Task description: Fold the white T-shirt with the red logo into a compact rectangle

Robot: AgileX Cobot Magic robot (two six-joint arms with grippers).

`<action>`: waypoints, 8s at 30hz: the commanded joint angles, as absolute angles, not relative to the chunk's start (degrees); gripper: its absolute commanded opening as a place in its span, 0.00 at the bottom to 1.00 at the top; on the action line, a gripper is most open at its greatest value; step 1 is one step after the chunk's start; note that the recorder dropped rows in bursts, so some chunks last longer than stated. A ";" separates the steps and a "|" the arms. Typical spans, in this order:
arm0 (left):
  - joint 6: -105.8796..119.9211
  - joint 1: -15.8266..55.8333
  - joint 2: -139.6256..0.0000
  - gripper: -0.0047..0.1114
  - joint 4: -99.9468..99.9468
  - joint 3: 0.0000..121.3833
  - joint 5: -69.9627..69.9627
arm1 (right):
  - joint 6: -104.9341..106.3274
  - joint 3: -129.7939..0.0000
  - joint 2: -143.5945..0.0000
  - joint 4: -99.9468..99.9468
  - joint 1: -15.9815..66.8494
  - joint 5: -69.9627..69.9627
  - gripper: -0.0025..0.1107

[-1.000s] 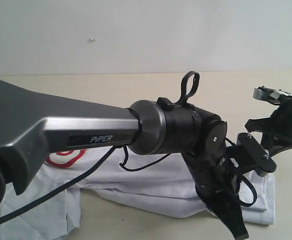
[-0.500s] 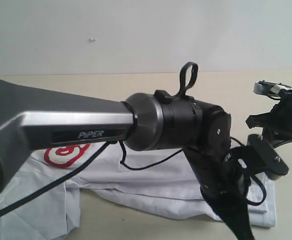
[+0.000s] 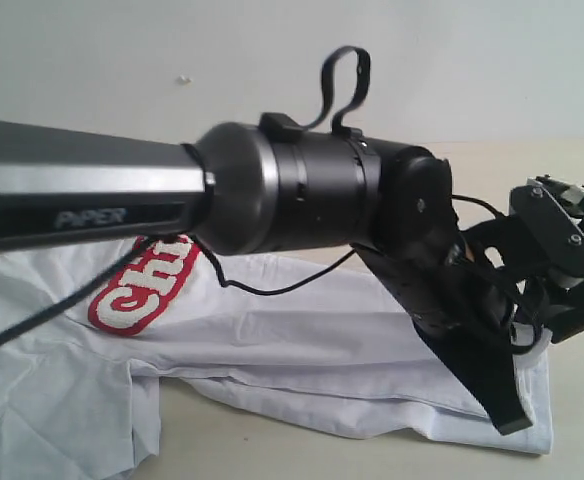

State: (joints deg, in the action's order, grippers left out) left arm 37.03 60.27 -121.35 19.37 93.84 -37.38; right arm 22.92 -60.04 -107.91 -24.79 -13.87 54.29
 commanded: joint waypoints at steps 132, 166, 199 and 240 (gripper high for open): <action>37.22 48.48 -77.59 0.04 19.12 43.79 -11.41 | 35.61 -57.59 -105.56 -20.65 -8.74 37.78 0.45; 37.22 48.48 -74.90 0.04 19.31 42.05 -9.70 | 59.69 -57.66 -109.84 -35.75 -8.63 34.86 0.02; 37.22 48.48 -74.90 0.04 18.95 42.05 -10.28 | 62.97 -59.26 -109.95 -39.97 -8.63 28.56 0.04; 37.22 48.48 -75.35 0.04 18.95 42.05 -10.76 | 75.24 -65.08 -117.39 -54.57 -8.63 28.54 0.39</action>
State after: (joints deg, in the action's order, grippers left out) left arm 37.48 48.58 -75.24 18.64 42.14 -10.94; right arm 74.38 -64.75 -117.09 -53.70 -8.46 27.55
